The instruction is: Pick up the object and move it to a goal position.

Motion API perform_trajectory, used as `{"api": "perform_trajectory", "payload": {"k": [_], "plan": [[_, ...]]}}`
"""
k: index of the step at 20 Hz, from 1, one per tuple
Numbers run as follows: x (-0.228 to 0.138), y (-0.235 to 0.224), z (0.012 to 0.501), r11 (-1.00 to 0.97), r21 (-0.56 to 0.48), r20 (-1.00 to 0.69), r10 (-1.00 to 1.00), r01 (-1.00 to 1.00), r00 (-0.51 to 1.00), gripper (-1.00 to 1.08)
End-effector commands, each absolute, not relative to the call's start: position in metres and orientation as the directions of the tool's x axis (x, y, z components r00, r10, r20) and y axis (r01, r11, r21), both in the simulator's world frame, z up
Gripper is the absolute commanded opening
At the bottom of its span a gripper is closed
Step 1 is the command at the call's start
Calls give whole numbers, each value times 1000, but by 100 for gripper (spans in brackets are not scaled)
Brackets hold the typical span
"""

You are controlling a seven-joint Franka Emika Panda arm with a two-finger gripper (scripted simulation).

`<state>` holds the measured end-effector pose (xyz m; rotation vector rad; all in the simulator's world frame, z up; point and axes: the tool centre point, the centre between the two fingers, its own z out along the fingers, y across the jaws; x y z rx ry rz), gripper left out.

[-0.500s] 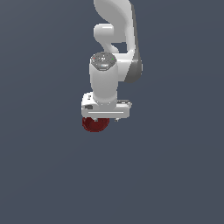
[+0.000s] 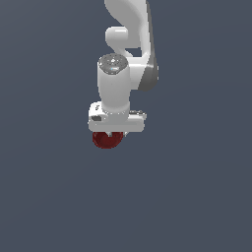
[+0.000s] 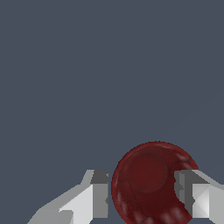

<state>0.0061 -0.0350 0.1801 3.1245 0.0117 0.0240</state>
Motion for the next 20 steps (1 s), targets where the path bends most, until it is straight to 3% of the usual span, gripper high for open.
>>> {"api": "perform_trajectory", "payload": {"k": [1, 12, 20], "plan": [[6, -36, 180, -1000, 16, 13, 9, 9, 1000, 28], [4, -58, 163, -999, -22, -50, 47, 46, 998, 28], [-3, -93, 136, -988, -114, -136, 118, 103, 984, 28]]}}
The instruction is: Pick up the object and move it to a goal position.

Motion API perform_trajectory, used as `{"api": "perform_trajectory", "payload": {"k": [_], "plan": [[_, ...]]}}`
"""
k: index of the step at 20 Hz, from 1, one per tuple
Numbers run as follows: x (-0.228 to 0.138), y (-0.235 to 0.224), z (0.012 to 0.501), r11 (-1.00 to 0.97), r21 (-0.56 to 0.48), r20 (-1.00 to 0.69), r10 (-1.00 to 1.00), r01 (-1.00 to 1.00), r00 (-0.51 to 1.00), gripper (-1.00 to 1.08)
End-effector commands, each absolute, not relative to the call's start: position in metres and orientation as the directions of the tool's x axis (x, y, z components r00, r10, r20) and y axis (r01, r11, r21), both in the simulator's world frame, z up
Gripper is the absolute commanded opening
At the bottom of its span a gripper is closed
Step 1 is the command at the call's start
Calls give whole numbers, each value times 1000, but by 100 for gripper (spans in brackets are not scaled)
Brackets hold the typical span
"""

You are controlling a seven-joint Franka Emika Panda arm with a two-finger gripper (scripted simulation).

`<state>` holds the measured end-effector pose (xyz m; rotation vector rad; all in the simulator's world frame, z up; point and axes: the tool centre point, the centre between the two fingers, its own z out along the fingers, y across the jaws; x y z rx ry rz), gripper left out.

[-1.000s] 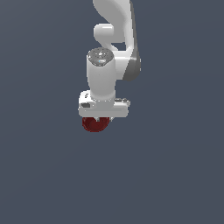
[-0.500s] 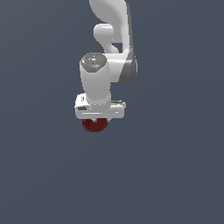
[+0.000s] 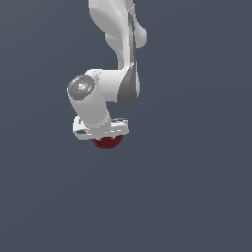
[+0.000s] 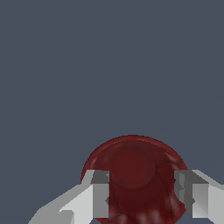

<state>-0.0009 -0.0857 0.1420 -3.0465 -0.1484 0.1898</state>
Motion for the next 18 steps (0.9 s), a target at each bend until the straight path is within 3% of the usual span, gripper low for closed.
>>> {"api": "perform_trajectory", "payload": {"k": [1, 18], "plan": [[-4, -98, 132, -985, -131, -146, 129, 110, 981, 28], [-30, -164, 80, -877, -431, -182, 315, 212, 932, 28]]}}
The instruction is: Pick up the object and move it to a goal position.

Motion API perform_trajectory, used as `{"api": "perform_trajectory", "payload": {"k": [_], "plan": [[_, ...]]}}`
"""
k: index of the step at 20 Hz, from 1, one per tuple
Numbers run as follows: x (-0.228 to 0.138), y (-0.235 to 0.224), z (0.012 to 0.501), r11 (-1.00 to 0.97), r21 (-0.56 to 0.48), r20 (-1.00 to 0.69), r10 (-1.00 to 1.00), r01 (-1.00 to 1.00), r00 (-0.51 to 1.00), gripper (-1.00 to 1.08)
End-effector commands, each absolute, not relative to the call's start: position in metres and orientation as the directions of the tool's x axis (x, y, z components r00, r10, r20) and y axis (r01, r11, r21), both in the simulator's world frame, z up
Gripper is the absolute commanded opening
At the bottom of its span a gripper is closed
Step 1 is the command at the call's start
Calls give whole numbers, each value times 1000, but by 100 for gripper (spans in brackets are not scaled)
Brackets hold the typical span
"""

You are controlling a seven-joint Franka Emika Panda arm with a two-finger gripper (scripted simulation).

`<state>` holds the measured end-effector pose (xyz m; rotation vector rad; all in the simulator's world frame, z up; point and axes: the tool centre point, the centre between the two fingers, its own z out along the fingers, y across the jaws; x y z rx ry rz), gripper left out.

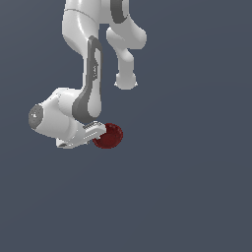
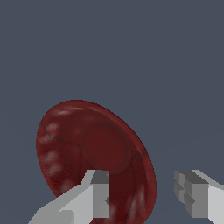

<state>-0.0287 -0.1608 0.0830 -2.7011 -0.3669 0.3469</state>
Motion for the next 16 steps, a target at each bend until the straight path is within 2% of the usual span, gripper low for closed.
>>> {"api": "perform_trajectory", "payload": {"k": [1, 8, 16], "plan": [[-32, -166, 79, -870, -443, -179, 321, 215, 930, 28], [-36, -175, 72, -840, -491, -162, 347, 230, 924, 28], [-39, -174, 66, -839, -493, -161, 348, 230, 924, 28]]}}
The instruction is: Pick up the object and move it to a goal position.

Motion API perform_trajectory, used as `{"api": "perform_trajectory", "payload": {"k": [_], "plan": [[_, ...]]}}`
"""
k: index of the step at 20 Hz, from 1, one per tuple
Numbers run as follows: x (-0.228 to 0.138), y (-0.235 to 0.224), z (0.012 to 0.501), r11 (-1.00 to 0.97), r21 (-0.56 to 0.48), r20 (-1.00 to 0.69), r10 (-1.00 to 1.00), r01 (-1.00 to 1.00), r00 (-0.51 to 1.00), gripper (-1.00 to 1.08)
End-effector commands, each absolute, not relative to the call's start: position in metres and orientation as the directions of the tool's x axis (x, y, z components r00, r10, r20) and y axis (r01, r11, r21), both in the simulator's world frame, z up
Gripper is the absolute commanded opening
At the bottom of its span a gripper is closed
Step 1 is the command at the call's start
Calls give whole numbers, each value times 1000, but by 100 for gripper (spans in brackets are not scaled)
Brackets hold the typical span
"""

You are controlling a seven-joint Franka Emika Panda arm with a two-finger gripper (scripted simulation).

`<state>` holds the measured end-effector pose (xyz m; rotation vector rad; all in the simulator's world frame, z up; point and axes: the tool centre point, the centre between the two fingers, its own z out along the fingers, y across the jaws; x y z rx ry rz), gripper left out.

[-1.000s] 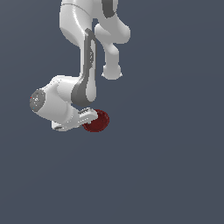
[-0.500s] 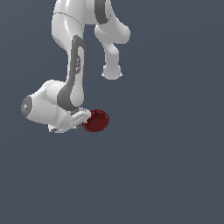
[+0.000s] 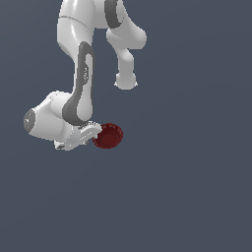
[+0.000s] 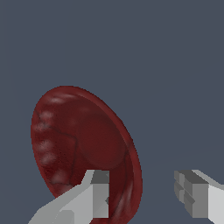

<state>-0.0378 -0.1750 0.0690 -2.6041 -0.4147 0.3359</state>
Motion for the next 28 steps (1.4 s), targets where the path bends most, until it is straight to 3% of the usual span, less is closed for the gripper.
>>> {"api": "perform_trajectory", "payload": {"k": [1, 9, 10, 22, 28], "plan": [[-40, -172, 64, -839, -494, -161, 348, 230, 924, 28], [-47, -163, 46, -837, -496, -160, 350, 231, 923, 28], [-47, -163, 46, -837, -496, -160, 350, 231, 923, -100], [-46, -162, 47, -837, -496, -160, 350, 231, 923, -100], [-33, -140, 61, -837, -496, -160, 350, 231, 923, -100]]}}
